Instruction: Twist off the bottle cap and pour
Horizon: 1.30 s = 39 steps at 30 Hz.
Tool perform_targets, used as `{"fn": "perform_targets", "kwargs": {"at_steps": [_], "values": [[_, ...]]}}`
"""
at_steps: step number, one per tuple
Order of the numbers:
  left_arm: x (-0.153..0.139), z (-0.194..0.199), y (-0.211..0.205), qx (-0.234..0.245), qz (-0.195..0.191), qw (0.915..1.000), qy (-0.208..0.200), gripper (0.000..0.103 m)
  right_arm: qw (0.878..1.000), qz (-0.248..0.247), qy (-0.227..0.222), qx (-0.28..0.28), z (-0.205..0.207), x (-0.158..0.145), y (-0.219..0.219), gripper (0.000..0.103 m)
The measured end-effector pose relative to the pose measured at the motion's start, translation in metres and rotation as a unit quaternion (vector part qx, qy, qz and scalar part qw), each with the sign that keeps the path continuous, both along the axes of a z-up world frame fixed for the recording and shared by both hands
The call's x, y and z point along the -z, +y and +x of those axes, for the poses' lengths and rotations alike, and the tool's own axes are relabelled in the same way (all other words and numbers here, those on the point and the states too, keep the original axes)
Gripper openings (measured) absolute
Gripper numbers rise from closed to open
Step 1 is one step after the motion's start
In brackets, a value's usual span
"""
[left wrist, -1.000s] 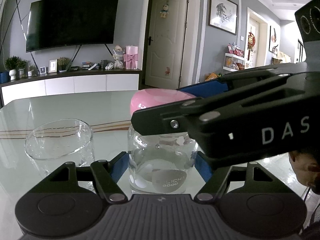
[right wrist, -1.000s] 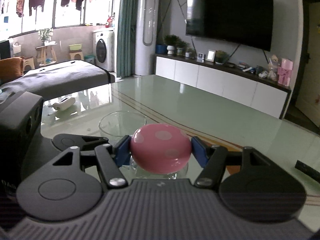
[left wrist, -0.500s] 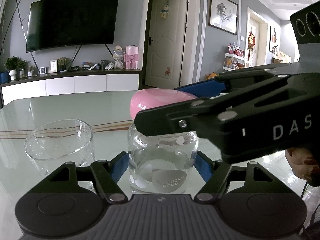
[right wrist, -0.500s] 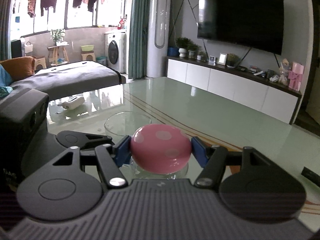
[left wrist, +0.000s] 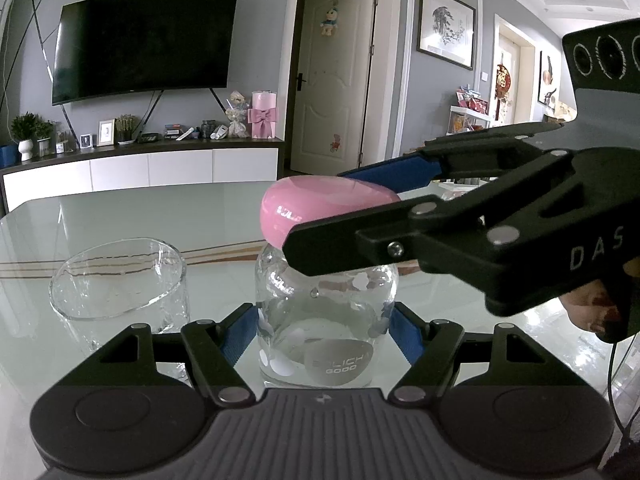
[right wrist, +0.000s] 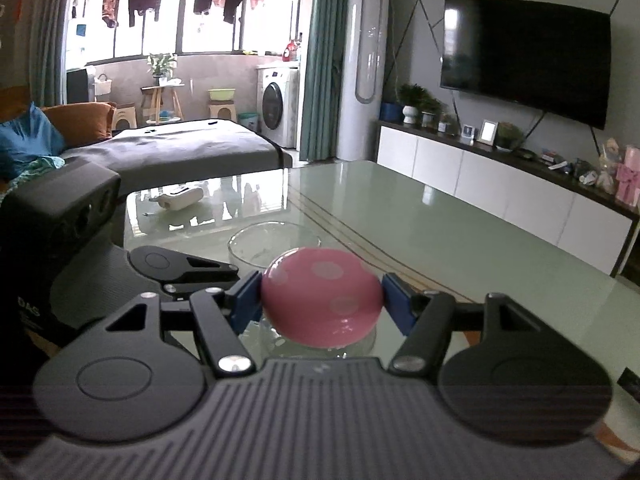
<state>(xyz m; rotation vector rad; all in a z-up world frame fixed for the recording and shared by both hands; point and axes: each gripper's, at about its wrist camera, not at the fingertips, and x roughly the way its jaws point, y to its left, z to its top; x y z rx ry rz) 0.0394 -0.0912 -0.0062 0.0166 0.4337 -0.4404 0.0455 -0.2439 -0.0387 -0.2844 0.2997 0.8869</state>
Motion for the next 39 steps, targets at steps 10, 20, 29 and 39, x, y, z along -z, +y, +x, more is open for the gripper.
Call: {"fn": "perform_targets", "kwargs": {"at_steps": [10, 20, 29, 39], "values": [[0.003, 0.001, 0.005, 0.0, -0.001, 1.0, 0.0, 0.075, 1.0, -0.013, 0.0, 0.002, -0.001, 0.0, -0.001, 0.076], [0.003, 0.004, 0.002, 0.0, -0.001, 1.0, 0.001, 0.075, 0.997, 0.006, 0.011, 0.082, -0.018, 0.001, 0.008, 0.085], [0.004, 0.002, 0.0, 0.0, -0.001, 1.0, 0.001, 0.076, 0.983, 0.024, 0.024, 0.18, -0.024, 0.002, 0.02, 0.085], [0.004, 0.005, 0.001, -0.001, 0.0, 1.0, 0.001, 0.076, 0.972, -0.009, -0.01, 0.233, -0.031, 0.015, 0.048, 0.082]]}}
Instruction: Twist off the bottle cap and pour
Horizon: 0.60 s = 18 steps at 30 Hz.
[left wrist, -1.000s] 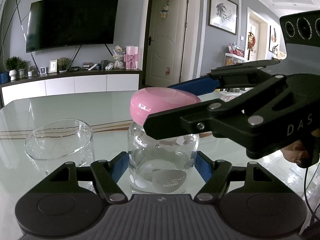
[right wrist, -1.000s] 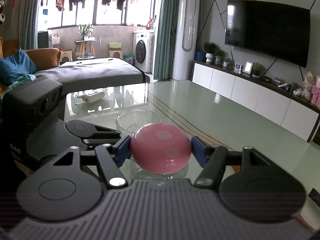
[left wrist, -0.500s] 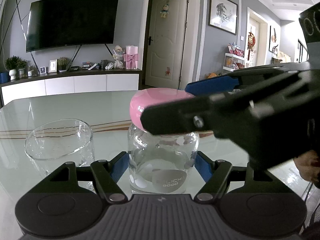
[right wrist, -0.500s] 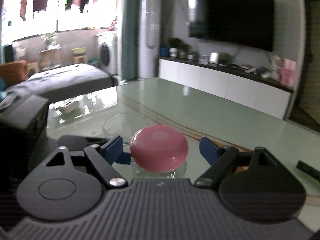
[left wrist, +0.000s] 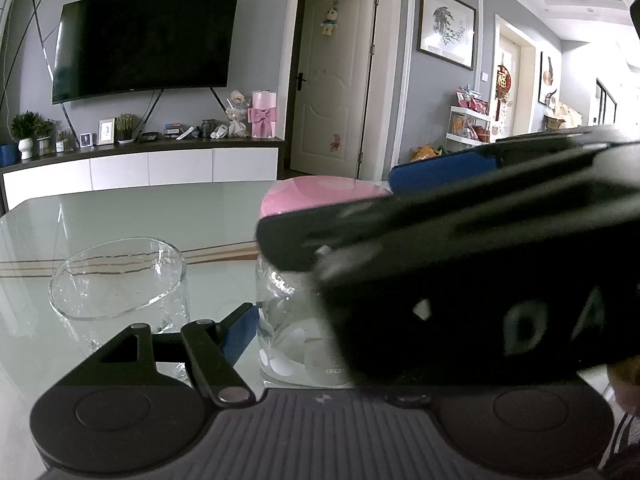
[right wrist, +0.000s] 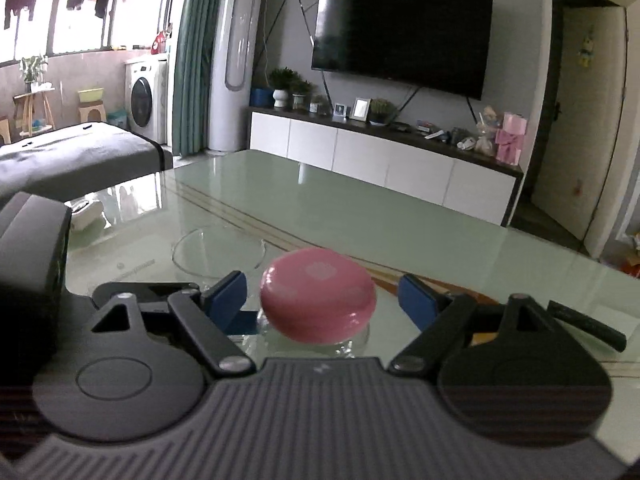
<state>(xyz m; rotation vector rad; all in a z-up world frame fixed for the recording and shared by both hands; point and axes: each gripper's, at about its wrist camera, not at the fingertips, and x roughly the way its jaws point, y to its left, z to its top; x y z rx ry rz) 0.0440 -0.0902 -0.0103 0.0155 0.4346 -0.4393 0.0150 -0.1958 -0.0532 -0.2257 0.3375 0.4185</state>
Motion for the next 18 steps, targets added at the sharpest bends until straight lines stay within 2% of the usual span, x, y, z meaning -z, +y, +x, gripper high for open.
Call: {"fn": "perform_targets", "kwargs": {"at_steps": [8, 12, 18], "values": [[-0.0005, 0.0006, 0.0, 0.0, -0.001, 1.0, 0.0, 0.076, 1.0, -0.012, -0.01, 0.007, 0.0009, 0.0034, 0.007, 0.074], [0.0002, -0.0025, -0.001, 0.0, -0.001, 1.0, 0.0, 0.076, 1.0, -0.014, -0.008, 0.005, 0.0021, 0.0033, 0.0056, 0.066], [0.0002, -0.0024, -0.0009, 0.0, -0.001, 1.0, -0.001, 0.076, 1.0, -0.018, -0.009, -0.002, 0.0013, 0.0015, 0.0056, 0.066]]}}
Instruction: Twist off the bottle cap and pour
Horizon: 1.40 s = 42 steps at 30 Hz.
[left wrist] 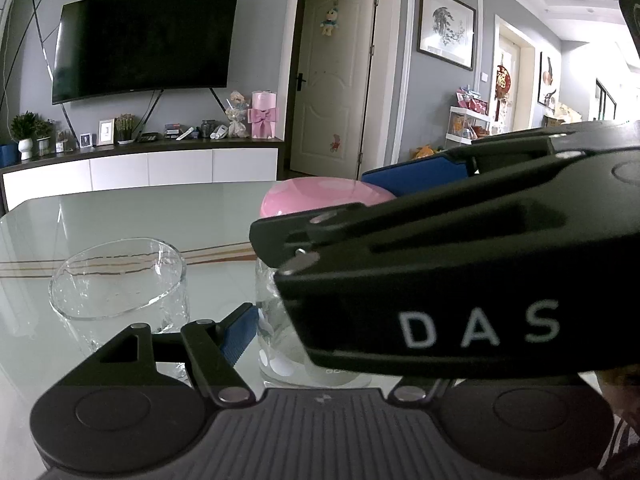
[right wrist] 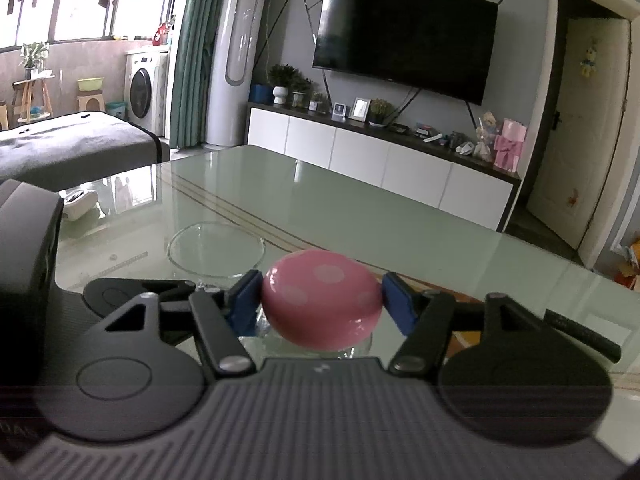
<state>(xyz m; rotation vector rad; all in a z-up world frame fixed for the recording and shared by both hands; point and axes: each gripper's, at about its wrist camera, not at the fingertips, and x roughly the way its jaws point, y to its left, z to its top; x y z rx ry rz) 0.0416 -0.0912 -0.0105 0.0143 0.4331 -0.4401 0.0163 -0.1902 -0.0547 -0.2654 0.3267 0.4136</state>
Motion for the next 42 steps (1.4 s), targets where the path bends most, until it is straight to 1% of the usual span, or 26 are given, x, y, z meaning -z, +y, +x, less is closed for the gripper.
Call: {"fn": "perform_targets", "kwargs": {"at_steps": [5, 11, 27, 37, 42], "values": [[0.0, 0.001, 0.0, 0.0, 0.0, 1.0, 0.0, 0.076, 1.0, 0.008, -0.001, -0.019, 0.0, -0.001, -0.005, 0.066], [0.002, 0.001, -0.001, 0.001, -0.001, 1.0, 0.001, 0.076, 0.997, 0.033, 0.002, -0.067, 0.004, -0.003, -0.022, 0.066], [0.005, 0.002, -0.002, -0.004, 0.0, 1.0, 0.0, 0.075, 0.986, 0.038, 0.0, -0.159, 0.012, -0.009, -0.038, 0.066], [0.005, 0.0, -0.002, -0.004, 0.005, 1.0, -0.004, 0.074, 0.979, 0.039, -0.001, -0.199, 0.021, -0.011, -0.048, 0.066], [0.008, 0.002, -0.002, -0.004, 0.007, 1.0, -0.005, 0.074, 0.981, 0.037, 0.0, -0.193, 0.02, -0.012, -0.047, 0.067]]}}
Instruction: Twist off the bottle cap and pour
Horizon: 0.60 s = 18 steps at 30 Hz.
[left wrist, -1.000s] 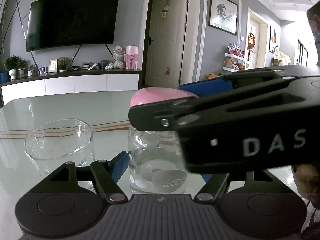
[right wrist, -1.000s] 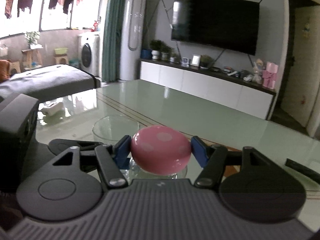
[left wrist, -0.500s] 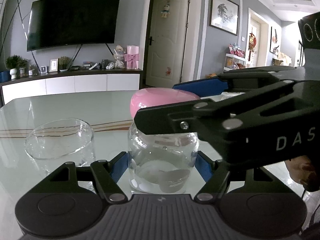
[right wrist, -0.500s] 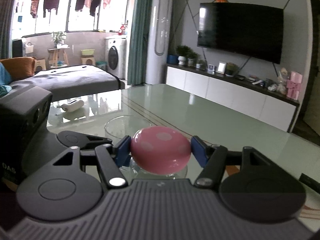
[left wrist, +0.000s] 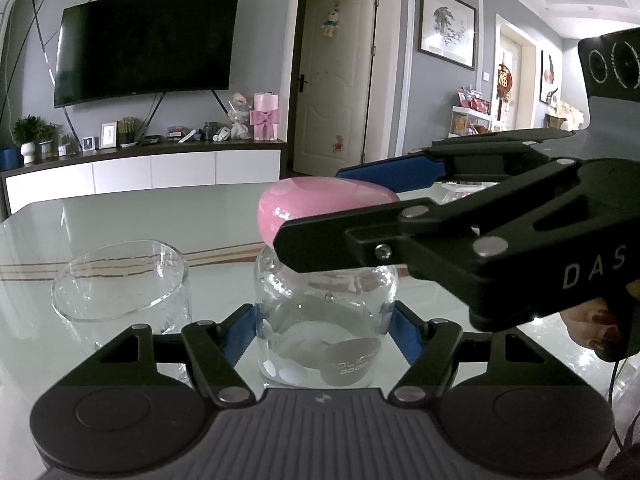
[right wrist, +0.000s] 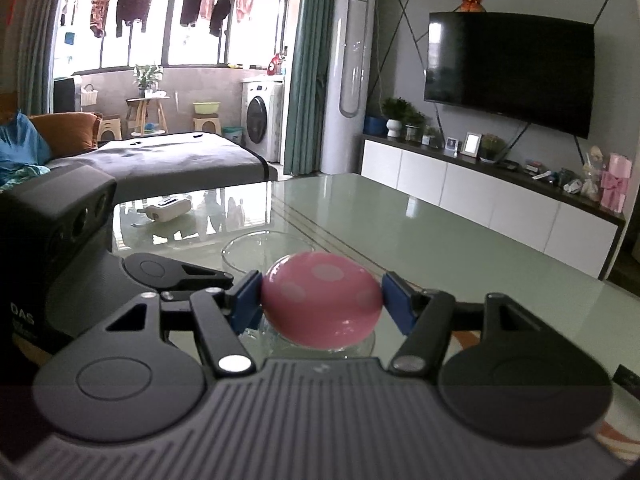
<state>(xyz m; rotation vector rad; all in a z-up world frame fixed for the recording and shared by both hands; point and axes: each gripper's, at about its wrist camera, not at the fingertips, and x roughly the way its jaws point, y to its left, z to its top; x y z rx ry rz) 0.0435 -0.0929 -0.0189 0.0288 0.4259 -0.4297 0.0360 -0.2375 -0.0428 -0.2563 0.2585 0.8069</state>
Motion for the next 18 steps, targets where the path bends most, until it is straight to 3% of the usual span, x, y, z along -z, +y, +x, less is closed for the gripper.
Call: {"fn": "perform_targets", "kwargs": {"at_steps": [5, 13, 18], "values": [[-0.002, -0.003, -0.001, 0.0, 0.002, 1.0, -0.001, 0.074, 0.999, 0.005, 0.013, 0.038, -0.002, -0.001, 0.0, 0.086], [-0.003, -0.005, -0.002, -0.001, 0.003, 1.0, -0.001, 0.074, 0.993, 0.011, 0.045, 0.105, -0.003, -0.013, 0.013, 0.085], [-0.005, -0.005, -0.004, -0.001, 0.003, 1.0, -0.001, 0.074, 0.99, -0.009, 0.056, 0.131, 0.003, -0.016, 0.03, 0.072]]}}
